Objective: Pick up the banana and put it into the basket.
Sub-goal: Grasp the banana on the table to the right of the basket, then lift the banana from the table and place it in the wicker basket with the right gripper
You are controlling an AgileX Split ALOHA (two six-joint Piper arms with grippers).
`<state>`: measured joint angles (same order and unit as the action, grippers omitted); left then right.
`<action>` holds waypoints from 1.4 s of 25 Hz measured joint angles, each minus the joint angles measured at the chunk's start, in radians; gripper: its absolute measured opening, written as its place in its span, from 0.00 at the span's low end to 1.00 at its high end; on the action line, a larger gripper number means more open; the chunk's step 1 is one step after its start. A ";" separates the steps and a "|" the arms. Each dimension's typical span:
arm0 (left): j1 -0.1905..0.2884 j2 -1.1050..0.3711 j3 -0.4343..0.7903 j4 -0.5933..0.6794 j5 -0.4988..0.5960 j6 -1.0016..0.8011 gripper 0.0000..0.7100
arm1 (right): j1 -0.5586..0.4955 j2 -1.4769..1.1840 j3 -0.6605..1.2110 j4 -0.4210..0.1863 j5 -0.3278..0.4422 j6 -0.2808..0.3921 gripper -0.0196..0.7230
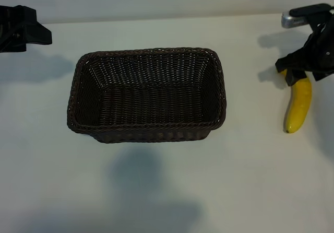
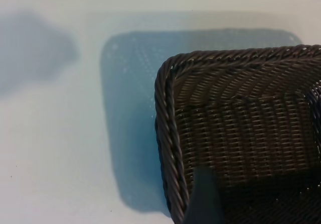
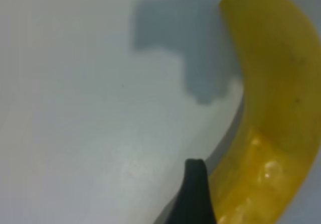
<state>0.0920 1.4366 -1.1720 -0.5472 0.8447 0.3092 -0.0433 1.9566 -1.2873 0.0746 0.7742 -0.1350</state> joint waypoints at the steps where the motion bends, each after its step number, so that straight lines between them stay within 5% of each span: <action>1: 0.000 0.000 0.000 0.000 0.000 0.000 0.83 | 0.000 0.013 0.000 -0.001 0.000 0.000 0.81; 9: 0.000 0.000 0.000 0.000 0.005 0.000 0.83 | 0.000 0.066 0.001 0.000 -0.006 0.006 0.80; 17: 0.000 0.000 0.000 0.000 0.008 0.000 0.83 | 0.000 0.066 0.001 0.002 -0.006 0.013 0.59; 35: 0.000 0.000 0.000 0.000 0.009 0.000 0.83 | 0.000 0.062 0.001 0.002 0.032 0.018 0.58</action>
<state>0.0920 1.4366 -1.1720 -0.5472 0.8534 0.3092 -0.0433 2.0182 -1.2862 0.0765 0.8061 -0.1167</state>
